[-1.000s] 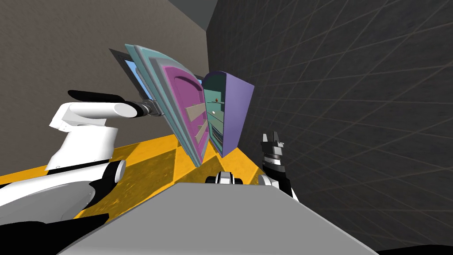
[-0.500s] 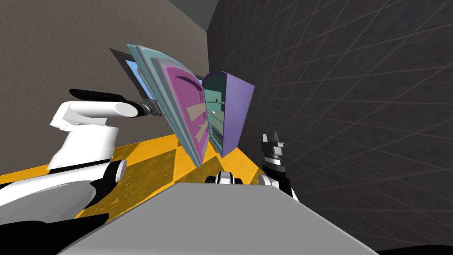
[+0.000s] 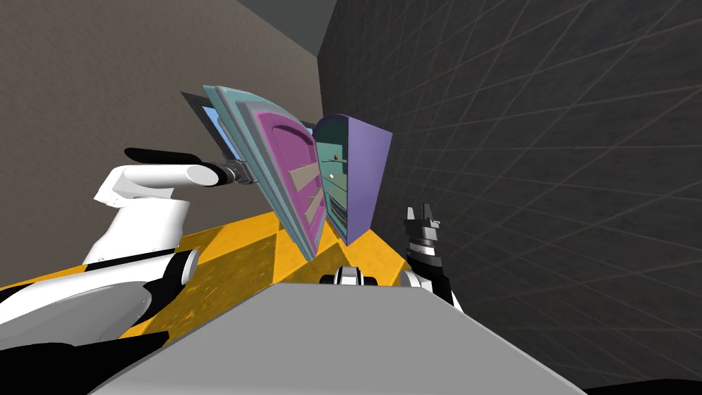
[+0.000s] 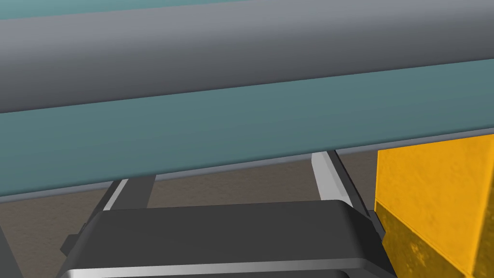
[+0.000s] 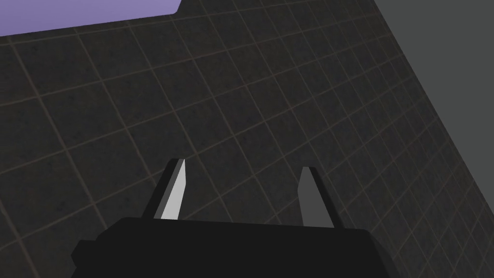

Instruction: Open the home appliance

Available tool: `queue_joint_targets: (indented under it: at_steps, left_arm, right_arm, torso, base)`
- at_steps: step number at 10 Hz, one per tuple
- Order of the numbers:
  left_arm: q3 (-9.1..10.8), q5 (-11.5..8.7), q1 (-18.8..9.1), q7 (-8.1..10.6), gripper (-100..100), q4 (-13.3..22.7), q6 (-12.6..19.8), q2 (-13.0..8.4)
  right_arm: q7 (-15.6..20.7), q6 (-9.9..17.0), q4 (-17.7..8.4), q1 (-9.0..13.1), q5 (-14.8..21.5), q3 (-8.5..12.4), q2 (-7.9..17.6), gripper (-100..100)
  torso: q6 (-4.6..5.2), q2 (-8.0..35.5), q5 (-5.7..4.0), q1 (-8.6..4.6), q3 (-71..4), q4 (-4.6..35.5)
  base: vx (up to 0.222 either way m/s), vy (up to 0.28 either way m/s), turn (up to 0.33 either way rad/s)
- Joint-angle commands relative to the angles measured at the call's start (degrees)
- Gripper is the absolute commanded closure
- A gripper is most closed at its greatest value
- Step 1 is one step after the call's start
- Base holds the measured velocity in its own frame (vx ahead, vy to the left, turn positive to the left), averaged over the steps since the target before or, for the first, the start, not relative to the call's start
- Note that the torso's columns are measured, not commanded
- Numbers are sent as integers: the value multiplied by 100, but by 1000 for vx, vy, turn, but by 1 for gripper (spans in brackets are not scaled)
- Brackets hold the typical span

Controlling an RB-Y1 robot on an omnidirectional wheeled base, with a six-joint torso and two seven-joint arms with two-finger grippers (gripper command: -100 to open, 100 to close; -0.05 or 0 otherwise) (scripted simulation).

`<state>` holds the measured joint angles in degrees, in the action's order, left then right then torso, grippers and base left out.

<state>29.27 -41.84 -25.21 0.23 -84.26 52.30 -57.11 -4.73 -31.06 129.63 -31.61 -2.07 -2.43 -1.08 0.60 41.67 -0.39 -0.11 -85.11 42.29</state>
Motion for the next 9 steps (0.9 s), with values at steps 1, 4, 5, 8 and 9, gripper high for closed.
queue_joint_targets:
  at_steps: [1, 4, 5, 8, 9]
  left_arm:
    - [-16, 30, -7, -6, -100, 83, -76, 46]
    - [42, 5, -23, 11, 100, -154, 36, -94]
    - [22, -75, -15, -16, 100, -196, 81, -69]
    - [-14, -223, -14, -76, 100, -257, 94, -13]
    - [-33, -297, -14, -107, 100, -287, 101, 15]
  right_arm:
    - [0, 0, 0, 0, 0, 0, 1, 0]
    - [0, 0, 0, 0, 0, -2, -2, 0]
    - [0, 0, 1, 0, 0, -2, -2, 0]
    - [0, 0, -1, 1, 0, 3, 3, 0]
    - [0, 0, -1, -1, 0, 3, 3, 0]
  torso:
    - [3, -12, 16, 15, -6, -11]
    - [-19, 18, 13, -72, 24, -21]
    - [-32, 28, 24, -10, 29, -11]
    - [-35, 31, 40, 71, 28, 3]
    - [-38, 7, 30, 21, 15, -9]
  base:
    - [-5, 60, 33]
    - [-7, -91, -21]
    - [-33, 115, 12]
    - [-34, 298, -59]
    - [4, 302, -17]
